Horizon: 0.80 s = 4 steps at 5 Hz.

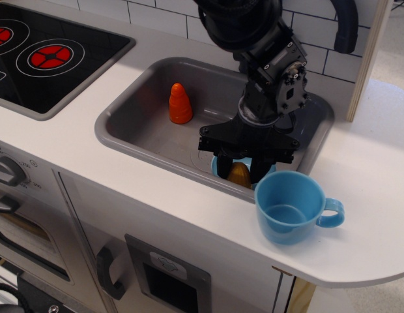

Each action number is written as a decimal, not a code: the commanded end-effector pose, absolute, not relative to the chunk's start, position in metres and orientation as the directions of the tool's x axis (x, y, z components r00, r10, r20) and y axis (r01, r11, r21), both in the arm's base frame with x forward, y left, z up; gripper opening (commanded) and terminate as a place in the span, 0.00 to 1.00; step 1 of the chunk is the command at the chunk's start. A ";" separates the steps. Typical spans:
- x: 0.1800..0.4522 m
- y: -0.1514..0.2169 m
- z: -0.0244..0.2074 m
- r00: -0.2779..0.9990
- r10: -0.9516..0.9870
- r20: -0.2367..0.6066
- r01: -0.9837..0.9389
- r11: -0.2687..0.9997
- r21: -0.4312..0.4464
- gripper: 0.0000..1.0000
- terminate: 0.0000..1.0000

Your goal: Take corn out of bowl sink

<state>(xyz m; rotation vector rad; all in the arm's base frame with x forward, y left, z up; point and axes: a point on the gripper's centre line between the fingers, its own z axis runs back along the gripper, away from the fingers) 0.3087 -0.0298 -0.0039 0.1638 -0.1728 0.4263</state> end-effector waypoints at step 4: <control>0.338 0.022 0.075 0.825 0.518 0.224 -0.520 0.852 -0.054 0.00 0.00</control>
